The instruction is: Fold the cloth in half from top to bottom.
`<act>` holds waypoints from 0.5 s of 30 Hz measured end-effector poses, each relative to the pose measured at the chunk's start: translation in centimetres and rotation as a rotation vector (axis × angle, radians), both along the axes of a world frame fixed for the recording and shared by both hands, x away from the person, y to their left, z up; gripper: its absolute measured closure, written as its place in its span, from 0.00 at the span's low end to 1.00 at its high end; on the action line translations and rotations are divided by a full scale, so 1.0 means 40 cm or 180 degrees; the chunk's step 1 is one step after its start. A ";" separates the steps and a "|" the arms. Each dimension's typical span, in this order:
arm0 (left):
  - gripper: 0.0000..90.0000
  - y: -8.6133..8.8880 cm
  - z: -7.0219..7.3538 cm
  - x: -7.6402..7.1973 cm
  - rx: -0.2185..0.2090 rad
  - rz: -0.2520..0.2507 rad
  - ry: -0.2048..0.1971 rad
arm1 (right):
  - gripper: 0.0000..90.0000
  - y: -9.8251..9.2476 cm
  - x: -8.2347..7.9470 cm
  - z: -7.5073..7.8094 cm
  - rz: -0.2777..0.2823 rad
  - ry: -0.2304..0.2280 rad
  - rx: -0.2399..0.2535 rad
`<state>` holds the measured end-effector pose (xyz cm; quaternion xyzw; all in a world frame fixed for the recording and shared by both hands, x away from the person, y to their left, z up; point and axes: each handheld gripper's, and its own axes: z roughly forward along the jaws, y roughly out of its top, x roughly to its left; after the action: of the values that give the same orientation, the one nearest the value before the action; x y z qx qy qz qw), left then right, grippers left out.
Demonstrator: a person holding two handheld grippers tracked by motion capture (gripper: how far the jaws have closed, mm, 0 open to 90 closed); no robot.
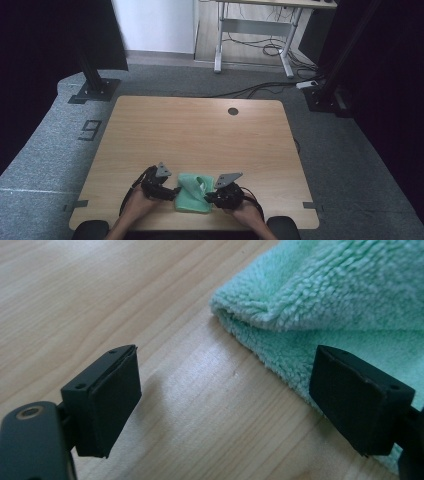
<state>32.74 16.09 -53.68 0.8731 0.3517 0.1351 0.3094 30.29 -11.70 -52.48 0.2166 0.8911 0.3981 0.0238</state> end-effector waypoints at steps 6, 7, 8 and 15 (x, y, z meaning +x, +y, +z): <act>0.14 0.011 0.018 -0.004 -0.0028 -0.0018 -0.0025 | 0.87 -0.009 -0.007 -0.003 -0.0014 0.0030 -0.0004; 0.14 0.016 0.023 -0.006 -0.0045 -0.0014 -0.0032 | 0.86 -0.011 -0.008 -0.002 -0.0028 0.0036 0.0000; 0.14 0.020 0.027 -0.007 -0.0048 -0.0009 -0.0038 | 0.86 -0.014 -0.010 -0.002 -0.0041 0.0049 0.0003; 0.14 0.045 0.075 0.024 -0.0135 0.0098 -0.0138 | 0.83 -0.024 -0.012 -0.001 -0.0077 0.0076 0.0027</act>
<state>33.70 17.89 -50.67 0.8577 0.3612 0.1513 0.3332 29.79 -12.66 -52.53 0.2323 0.8869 0.3990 0.0170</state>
